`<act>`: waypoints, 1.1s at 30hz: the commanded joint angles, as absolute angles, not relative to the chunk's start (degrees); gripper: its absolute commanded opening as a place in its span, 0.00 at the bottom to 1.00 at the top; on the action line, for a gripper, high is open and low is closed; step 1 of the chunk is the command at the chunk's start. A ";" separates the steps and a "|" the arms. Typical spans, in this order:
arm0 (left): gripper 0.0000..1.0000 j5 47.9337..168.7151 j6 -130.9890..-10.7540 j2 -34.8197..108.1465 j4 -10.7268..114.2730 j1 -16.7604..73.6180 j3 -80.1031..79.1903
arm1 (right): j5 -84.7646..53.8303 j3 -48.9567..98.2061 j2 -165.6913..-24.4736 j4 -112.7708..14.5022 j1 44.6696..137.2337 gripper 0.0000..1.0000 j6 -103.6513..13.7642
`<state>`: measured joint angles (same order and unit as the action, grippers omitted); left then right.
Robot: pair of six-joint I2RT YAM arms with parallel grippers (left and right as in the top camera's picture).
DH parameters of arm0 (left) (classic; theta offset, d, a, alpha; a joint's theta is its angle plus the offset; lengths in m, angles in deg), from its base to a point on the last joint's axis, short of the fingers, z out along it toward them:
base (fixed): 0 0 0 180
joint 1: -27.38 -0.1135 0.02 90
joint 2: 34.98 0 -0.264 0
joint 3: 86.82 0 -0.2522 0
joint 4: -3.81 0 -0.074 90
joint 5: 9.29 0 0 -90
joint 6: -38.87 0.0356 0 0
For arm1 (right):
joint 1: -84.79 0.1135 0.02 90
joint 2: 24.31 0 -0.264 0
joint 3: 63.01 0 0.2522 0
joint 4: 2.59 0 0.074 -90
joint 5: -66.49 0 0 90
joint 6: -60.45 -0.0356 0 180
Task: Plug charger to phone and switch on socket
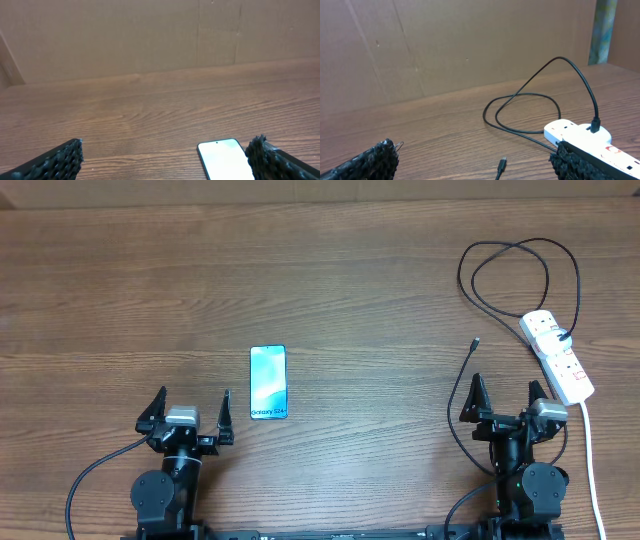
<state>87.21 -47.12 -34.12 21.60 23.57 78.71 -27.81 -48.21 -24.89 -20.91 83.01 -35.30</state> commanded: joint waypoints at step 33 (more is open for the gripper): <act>0.99 87.78 -45.94 -34.73 21.38 23.11 79.15 | -27.70 -48.80 -24.47 -20.73 82.90 1.00 -35.06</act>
<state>87.21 -46.64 -34.12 21.60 23.57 78.71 -27.81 -48.21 -24.89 -20.91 83.01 -35.33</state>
